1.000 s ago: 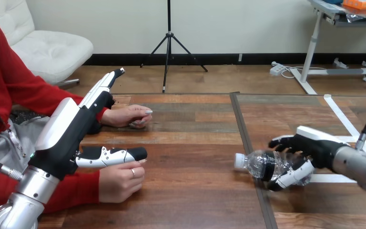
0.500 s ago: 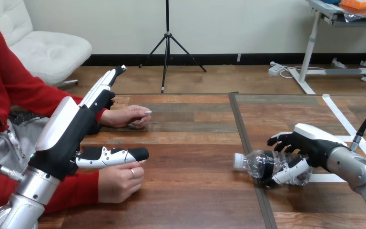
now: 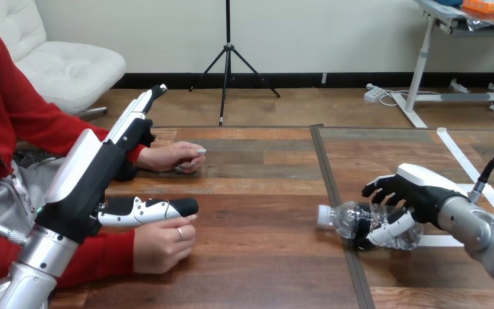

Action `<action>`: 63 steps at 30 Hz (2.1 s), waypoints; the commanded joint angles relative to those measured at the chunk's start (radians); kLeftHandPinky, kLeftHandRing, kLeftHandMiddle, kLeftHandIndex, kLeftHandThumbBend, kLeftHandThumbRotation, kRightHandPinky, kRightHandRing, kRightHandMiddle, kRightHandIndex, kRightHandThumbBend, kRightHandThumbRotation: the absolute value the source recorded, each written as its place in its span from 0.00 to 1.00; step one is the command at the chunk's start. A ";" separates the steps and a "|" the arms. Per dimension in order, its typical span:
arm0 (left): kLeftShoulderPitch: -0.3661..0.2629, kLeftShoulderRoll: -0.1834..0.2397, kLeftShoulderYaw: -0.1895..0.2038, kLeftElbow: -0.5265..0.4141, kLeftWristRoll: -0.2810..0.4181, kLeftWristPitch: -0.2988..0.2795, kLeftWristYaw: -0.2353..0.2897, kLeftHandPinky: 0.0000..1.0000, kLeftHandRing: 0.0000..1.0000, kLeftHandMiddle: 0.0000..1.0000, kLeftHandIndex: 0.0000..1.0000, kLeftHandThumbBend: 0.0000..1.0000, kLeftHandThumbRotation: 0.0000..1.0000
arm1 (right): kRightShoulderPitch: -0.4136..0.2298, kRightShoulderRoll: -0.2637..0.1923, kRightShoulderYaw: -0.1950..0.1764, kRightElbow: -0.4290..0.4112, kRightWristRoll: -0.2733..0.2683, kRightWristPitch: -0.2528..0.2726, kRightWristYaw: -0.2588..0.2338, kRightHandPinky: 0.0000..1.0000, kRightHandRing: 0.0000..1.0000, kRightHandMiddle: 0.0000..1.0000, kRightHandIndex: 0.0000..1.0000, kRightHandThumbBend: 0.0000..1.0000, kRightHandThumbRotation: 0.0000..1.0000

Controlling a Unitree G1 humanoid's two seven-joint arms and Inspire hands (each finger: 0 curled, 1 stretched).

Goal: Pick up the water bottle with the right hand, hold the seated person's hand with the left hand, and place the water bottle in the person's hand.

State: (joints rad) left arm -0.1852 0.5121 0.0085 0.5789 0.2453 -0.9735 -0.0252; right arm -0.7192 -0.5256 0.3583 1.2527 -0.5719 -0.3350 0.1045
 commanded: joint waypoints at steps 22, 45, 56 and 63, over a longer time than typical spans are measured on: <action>-0.014 -0.006 0.019 -0.054 -0.025 -0.005 -0.007 0.91 1.00 1.00 0.99 1.00 0.56 | 0.030 0.051 0.004 0.026 0.006 -0.006 -0.129 0.33 0.37 0.42 0.43 0.93 0.00; -0.020 -0.006 0.018 -0.042 -0.031 -0.018 -0.008 0.91 0.99 0.99 0.98 1.00 0.57 | 0.061 0.059 -0.088 -0.004 0.137 -0.055 -0.127 0.24 0.30 0.35 0.33 0.86 0.00; -0.018 -0.004 0.020 -0.046 -0.028 -0.010 -0.008 0.90 0.99 0.99 0.98 1.00 0.57 | 0.082 0.074 -0.164 -0.036 0.239 -0.054 -0.125 0.22 0.27 0.32 0.30 0.81 0.00; -0.020 -0.004 0.019 -0.042 -0.033 -0.012 -0.011 0.90 0.99 0.98 0.98 1.00 0.56 | 0.102 0.084 -0.215 -0.068 0.302 -0.072 -0.128 0.20 0.26 0.31 0.29 0.77 0.00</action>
State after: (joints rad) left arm -0.1650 0.5084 0.0090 0.5732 0.2330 -0.9751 -0.0367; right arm -0.6068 -0.4627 0.1925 1.2445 -0.3155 -0.3811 -0.0203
